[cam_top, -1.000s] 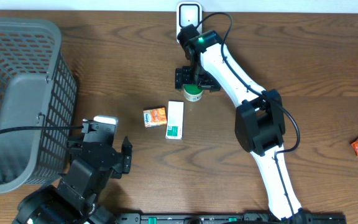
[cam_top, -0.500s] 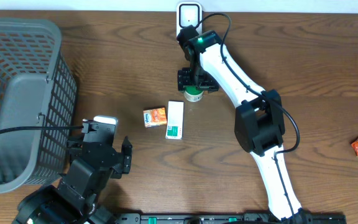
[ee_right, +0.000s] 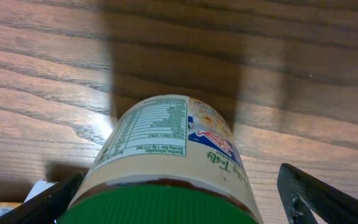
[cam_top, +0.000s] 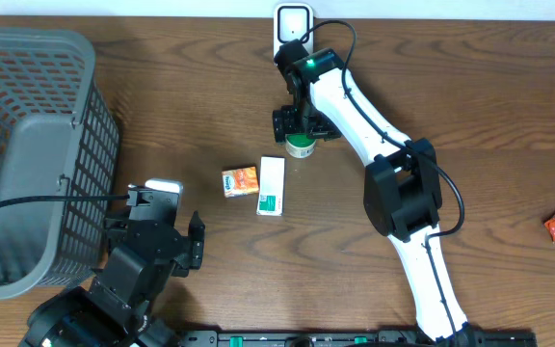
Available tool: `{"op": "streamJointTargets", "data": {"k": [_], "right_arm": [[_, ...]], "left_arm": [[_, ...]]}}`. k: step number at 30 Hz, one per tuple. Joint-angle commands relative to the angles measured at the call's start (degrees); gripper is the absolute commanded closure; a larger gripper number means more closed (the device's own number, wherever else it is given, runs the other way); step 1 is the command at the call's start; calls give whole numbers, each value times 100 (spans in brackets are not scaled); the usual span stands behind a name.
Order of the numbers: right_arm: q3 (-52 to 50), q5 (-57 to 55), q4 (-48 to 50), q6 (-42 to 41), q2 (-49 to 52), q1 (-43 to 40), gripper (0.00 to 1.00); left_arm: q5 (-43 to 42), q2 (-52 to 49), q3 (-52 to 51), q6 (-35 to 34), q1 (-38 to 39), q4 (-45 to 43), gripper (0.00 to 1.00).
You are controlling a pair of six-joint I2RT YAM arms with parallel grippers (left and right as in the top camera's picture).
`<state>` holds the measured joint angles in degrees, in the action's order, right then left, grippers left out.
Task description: Scan the item barcode
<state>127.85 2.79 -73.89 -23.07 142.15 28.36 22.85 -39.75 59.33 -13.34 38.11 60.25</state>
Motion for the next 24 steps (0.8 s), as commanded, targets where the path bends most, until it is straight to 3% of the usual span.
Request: {"op": "streamJointTargets", "data": {"k": [1, 14, 17, 24], "right_arm": [[-48, 63, 66, 177, 245, 72, 7], [9, 192, -2, 170, 461, 70, 28], [372, 208, -437, 170, 459, 44, 37], [1808, 227, -2155, 177, 459, 35, 36]], "left_arm": [[76, 4, -20, -31, 17, 17, 15], [79, 4, -20, -31, 17, 17, 15], [76, 4, -20, -31, 17, 17, 15], [76, 4, -20, -31, 17, 17, 15]]}}
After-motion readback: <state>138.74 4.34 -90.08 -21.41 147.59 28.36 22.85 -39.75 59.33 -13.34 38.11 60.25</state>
